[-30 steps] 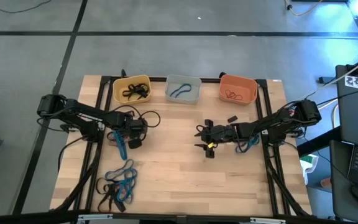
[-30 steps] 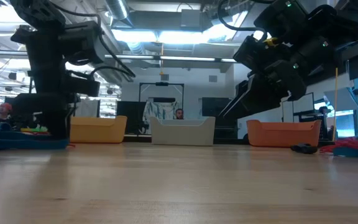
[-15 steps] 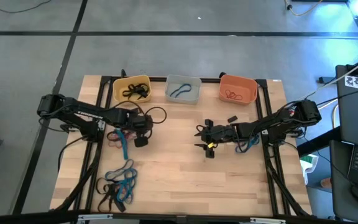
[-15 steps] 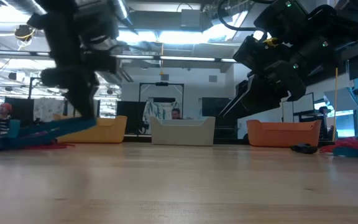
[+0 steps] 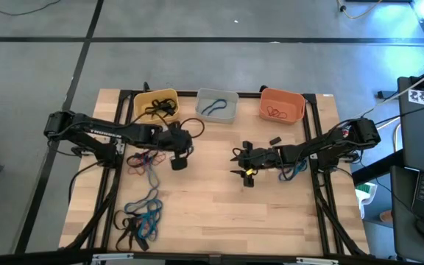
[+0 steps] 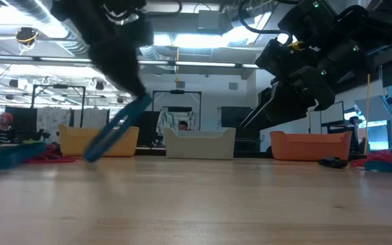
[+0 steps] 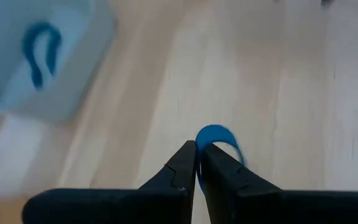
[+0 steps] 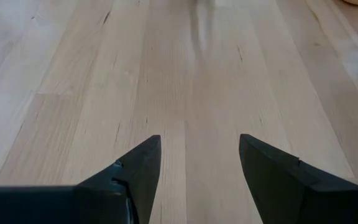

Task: Sort rubber bands into baskets
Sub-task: Put the blue rubber band into the grey bin

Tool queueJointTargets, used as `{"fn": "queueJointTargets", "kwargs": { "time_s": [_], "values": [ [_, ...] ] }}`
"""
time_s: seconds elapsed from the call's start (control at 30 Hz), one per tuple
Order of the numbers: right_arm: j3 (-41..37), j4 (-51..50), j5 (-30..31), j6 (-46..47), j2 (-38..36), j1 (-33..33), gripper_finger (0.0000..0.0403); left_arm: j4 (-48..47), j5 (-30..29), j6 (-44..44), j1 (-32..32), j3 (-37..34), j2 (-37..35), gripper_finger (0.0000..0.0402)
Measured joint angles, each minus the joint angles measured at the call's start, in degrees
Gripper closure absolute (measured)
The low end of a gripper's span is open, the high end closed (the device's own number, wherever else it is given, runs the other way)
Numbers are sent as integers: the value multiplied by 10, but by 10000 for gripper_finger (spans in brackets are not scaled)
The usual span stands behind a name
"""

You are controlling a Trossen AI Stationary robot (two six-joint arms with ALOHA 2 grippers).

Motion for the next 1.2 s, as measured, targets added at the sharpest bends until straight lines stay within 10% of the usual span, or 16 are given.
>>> {"fn": "queueJointTargets", "kwargs": {
  "time_s": [1.2],
  "values": [
    [0,-1,1,0,0,0,185,576,-18,183,225,0,163,380]
  ]
}}
